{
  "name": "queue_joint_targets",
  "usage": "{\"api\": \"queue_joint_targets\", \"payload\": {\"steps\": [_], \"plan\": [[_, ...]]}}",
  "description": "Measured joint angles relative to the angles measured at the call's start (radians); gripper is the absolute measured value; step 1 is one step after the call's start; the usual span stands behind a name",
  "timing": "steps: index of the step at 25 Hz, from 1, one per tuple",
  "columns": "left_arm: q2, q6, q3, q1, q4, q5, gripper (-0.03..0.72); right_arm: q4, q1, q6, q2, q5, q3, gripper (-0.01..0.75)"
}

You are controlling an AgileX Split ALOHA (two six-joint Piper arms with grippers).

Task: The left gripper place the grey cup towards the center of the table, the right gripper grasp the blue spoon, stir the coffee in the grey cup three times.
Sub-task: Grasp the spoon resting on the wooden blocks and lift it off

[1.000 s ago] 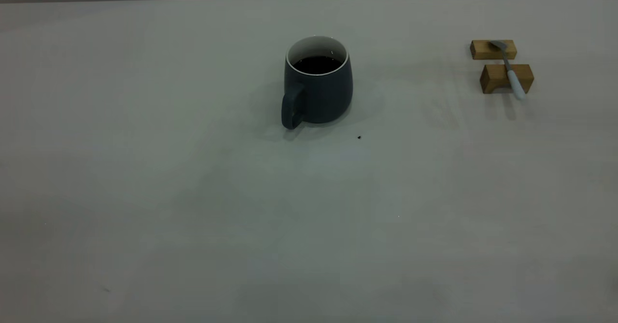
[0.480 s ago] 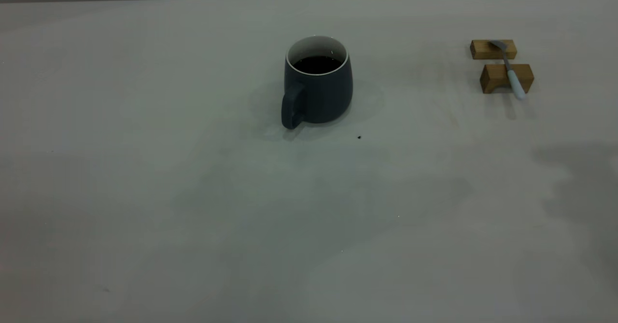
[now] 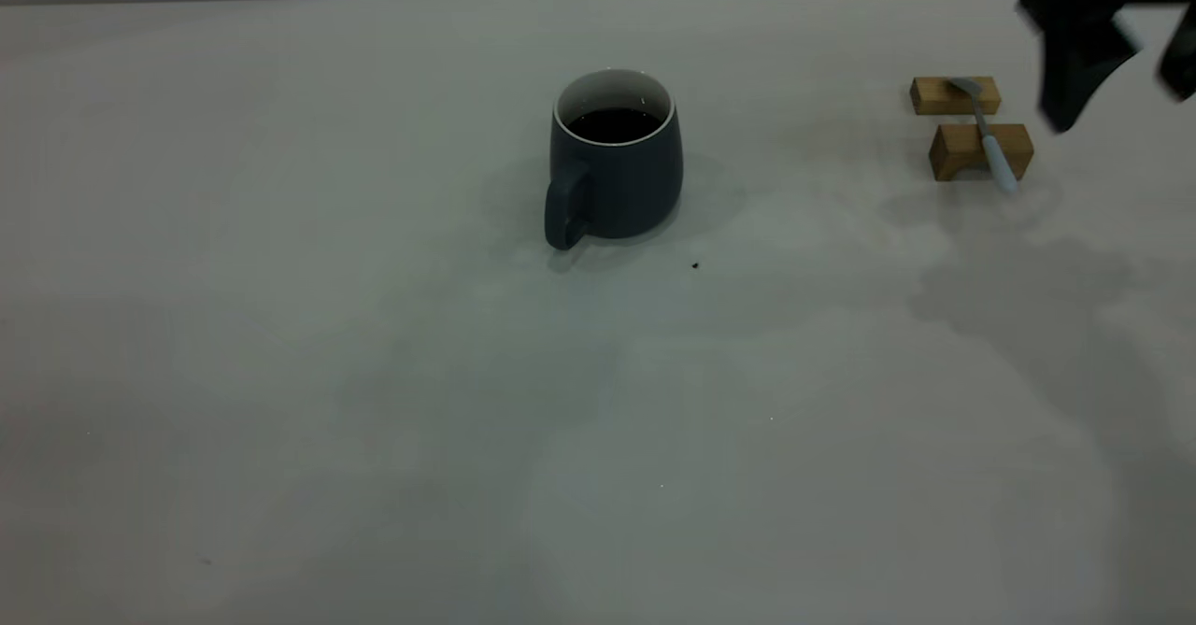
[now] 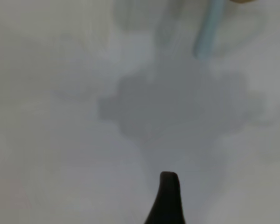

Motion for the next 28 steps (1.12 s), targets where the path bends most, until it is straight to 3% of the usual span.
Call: {"api": "queue_joint_targets", "payload": {"steps": [20, 28], "plan": [[0.0, 0.0, 0.0, 0.0, 0.0, 0.0, 0.299, 0.047, -0.011, -0.072, 0.391, -0.011, -0.332, 0.701], [0.0, 0.0, 0.0, 0.0, 0.0, 0.0, 0.299, 0.047, -0.063, -0.073, 0.412, -0.018, -0.35, 0.7]]}}
